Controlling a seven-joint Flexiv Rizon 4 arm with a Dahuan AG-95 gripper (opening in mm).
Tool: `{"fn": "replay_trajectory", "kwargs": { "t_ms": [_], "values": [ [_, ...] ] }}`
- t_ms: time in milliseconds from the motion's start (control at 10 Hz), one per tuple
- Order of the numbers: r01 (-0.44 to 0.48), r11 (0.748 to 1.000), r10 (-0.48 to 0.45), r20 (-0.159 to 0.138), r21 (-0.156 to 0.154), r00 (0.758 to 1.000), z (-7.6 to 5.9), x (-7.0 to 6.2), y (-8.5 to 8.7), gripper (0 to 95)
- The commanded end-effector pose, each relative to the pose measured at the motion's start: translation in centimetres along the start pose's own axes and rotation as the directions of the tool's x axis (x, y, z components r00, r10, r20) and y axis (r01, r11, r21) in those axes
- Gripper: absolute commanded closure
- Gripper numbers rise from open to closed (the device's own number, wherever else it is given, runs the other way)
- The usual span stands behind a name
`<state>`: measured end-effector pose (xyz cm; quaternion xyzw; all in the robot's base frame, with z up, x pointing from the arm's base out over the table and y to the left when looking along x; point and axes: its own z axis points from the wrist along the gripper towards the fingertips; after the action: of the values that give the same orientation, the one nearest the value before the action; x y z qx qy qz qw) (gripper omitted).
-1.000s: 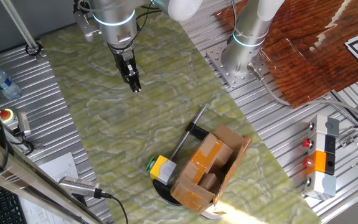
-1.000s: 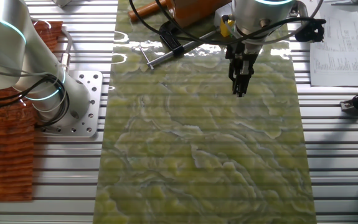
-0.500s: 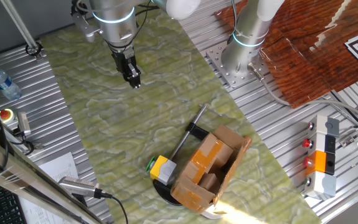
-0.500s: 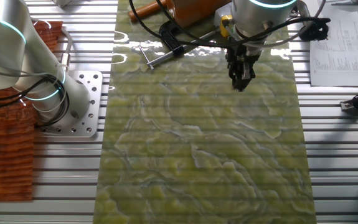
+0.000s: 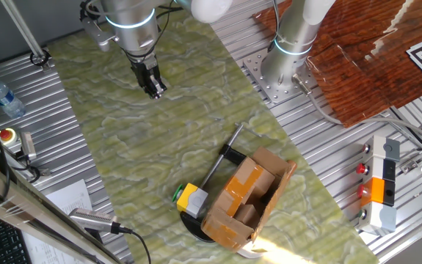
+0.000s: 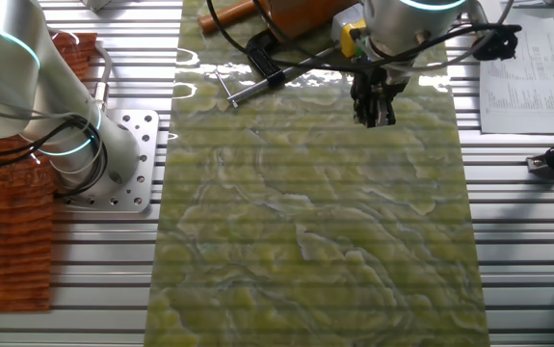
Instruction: Press the button horizontally
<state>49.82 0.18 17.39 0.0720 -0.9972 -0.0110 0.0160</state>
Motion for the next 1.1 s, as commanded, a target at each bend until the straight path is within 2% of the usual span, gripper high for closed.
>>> {"fn": "replay_trajectory", "kwargs": {
  "t_ms": [100,400,500,600,700,800,900,1000,1100],
  "values": [
    [0.013,1.000,-0.013,-0.009,-0.007,1.000,0.0,-0.1,0.0,95.0],
    [0.017,1.000,-0.018,-0.041,-0.013,0.999,0.6,-1.0,0.3,95.0],
    [0.023,1.000,-0.024,-0.061,-0.014,0.998,1.5,-1.9,0.7,95.0],
    [0.028,1.000,-0.029,-0.066,-0.013,0.997,2.2,-2.5,1.1,95.0],
    [0.030,1.000,-0.030,-0.071,-0.006,0.997,3.9,-3.9,2.0,95.0],
    [0.027,1.000,-0.027,-0.071,0.005,0.997,5.0,-4.8,2.8,95.0],
    [0.020,1.000,-0.019,-0.072,0.013,0.997,5.6,-5.5,3.8,95.0],
    [0.010,1.000,-0.008,-0.072,0.021,0.997,6.4,-6.5,5.5,95.0],
    [0.007,1.000,-0.005,-0.071,0.022,0.997,6.7,-6.9,6.7,95.0]
  ]
}}
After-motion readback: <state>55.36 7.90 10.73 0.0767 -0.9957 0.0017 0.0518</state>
